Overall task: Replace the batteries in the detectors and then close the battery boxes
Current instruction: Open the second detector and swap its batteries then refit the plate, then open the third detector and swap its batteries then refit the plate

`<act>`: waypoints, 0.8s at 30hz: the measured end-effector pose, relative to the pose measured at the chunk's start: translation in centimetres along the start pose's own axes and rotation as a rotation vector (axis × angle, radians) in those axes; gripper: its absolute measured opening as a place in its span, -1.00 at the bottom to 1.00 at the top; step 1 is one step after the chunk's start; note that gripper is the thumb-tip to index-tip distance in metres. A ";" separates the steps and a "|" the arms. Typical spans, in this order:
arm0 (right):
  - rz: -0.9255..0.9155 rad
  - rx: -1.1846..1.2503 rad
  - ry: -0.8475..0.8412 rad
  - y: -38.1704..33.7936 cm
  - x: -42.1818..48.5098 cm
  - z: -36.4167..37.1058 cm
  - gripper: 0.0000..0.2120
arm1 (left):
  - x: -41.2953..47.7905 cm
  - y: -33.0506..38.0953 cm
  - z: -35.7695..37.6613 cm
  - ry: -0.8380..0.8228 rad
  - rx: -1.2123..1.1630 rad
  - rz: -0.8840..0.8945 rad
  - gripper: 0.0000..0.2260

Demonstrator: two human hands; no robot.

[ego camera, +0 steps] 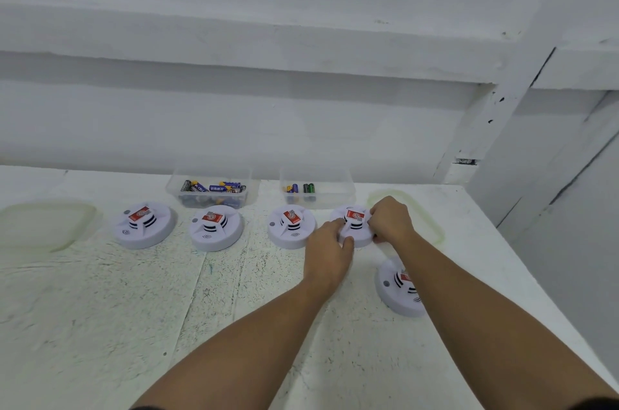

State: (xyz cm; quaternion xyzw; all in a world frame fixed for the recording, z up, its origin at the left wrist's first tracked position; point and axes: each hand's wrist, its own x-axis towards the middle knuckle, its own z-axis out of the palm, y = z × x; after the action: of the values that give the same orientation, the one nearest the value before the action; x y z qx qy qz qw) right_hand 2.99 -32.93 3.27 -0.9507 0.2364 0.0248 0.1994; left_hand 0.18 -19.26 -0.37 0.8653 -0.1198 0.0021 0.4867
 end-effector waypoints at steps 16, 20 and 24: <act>-0.177 0.226 -0.015 -7.6 -3.1 2.2 -0.87 | 0.5 -5.9 -8.1 0.284 -0.009 -0.154 -0.89; -0.063 0.300 -0.192 -9.0 -4.3 4.6 -0.82 | 2.3 -6.5 -8.9 0.098 0.039 -0.282 -0.69; 0.000 0.383 -0.196 -8.9 -4.5 5.8 -0.95 | 2.6 -7.1 -8.7 0.043 0.011 -0.263 -0.86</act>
State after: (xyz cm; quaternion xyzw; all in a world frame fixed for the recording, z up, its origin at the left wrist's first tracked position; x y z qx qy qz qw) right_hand 3.39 -21.47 1.87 -0.8885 0.2162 0.0716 0.3983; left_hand 5.17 -8.92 -1.41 0.8760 0.0051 -0.0423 0.4804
